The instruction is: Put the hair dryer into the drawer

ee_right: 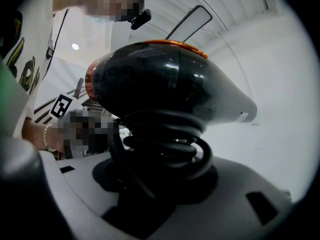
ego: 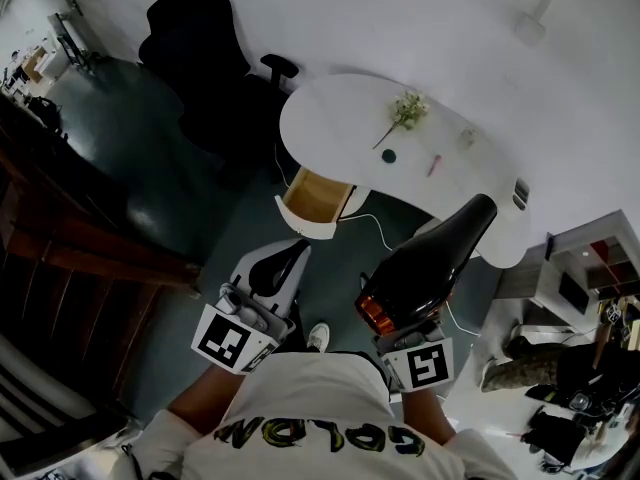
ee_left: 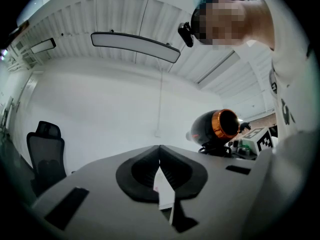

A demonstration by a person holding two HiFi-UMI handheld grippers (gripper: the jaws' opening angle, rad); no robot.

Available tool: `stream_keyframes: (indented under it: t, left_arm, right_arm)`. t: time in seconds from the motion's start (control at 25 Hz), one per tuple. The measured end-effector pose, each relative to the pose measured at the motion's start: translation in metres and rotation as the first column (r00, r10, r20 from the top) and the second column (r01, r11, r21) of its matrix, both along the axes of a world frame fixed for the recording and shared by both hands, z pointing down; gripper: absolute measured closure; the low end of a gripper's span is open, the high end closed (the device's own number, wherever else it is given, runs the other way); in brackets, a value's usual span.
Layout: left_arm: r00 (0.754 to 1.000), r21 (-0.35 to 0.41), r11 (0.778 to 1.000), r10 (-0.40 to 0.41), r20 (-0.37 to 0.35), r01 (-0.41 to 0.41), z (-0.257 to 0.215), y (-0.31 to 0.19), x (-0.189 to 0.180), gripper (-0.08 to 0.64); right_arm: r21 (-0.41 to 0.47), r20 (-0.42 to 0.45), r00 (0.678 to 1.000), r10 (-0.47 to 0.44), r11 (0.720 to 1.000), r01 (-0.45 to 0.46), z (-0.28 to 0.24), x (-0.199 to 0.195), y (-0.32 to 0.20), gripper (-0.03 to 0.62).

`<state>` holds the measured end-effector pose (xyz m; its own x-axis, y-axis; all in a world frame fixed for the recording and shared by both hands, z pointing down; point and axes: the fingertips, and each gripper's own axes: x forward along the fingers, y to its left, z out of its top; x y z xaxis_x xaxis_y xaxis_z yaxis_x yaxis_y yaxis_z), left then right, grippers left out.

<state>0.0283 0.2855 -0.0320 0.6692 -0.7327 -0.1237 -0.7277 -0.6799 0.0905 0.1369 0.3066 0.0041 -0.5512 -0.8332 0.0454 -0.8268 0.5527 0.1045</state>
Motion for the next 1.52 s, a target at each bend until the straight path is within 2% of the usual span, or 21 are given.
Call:
stream_keyframes:
  t: [0.44,0.68,0.88,1.2,1.52]
  left_arm:
    - [1.0,-0.002,1.0,0.018,-0.019,-0.018,0.002,-0.126,-0.045,0.548]
    - [0.999,-0.004,0.999,0.042,-0.017,-0.043,-0.001,-0.196,-0.073,0.548]
    - [0.998,-0.003,0.998,0.065,-0.018,-0.065,0.001,-0.236,-0.09,0.548]
    - [0.995,-0.015,0.995,0.102,-0.014,-0.102,0.008,-0.264,-0.082,0.548]
    - [0.993,-0.033,0.993,0.116,-0.018,-0.117,0.013,-0.279,-0.05,0.547]
  right_arm:
    - [-0.003,-0.021,1.0,0.008,1.0,-0.008,-0.001,-0.046,-0.124,0.353]
    - [0.007,-0.01,0.999,0.041,0.999,-0.041,-0.01,-0.075,-0.194,0.353]
    - [0.015,-0.017,0.998,0.055,0.998,-0.055,-0.01,-0.093,-0.232,0.353]
    - [0.008,-0.021,0.998,0.065,0.998,-0.064,-0.006,-0.09,-0.257,0.353]
    - [-0.022,-0.039,0.999,0.034,0.999,-0.035,0.004,-0.068,-0.271,0.353]
